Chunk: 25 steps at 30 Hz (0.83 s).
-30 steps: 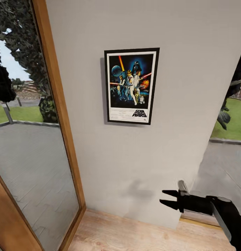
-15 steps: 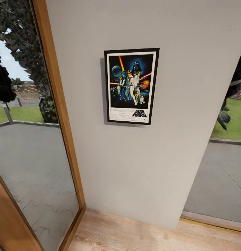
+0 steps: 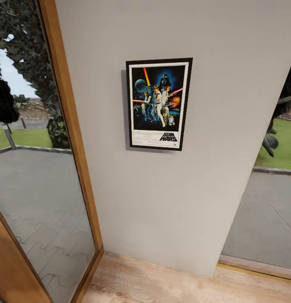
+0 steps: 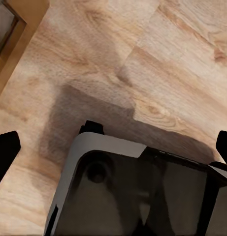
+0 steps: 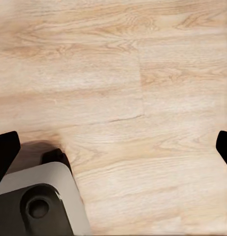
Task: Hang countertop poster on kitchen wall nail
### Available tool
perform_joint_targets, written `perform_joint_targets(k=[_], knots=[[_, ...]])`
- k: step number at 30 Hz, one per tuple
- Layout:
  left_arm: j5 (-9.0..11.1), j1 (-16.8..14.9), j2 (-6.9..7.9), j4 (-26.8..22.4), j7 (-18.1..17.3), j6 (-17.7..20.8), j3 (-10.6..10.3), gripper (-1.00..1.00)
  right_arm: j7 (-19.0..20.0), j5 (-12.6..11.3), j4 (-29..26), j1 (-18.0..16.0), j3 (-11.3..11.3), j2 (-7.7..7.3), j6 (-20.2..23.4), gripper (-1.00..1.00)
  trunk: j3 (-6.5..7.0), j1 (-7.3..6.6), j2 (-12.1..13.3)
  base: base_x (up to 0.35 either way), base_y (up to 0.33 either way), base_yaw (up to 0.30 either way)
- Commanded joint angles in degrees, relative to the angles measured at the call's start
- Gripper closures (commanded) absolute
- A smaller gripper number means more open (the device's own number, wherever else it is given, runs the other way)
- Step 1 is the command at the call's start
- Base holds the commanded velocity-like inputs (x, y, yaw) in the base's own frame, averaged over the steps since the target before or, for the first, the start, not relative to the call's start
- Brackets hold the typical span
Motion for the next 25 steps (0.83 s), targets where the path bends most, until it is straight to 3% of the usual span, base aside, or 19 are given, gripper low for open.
perform_joint_targets(k=[1,25], knots=[[0.6,0.0,-0.03,0.0,0.3,0.0,-0.5,-1.00,-0.1,-0.2,0.3,-0.1,-0.4,0.03,-0.4,-1.00,-0.02,0.02,0.0,0.000,0.000,0.000],[0.5,0.0,-0.18,0.0,1.9,-0.2,-0.4,-1.00,-0.9,-0.3,0.3,0.0,-0.4,1.00,-0.4,-1.00,-0.02,0.02,0.0,0.000,0.000,0.000]])
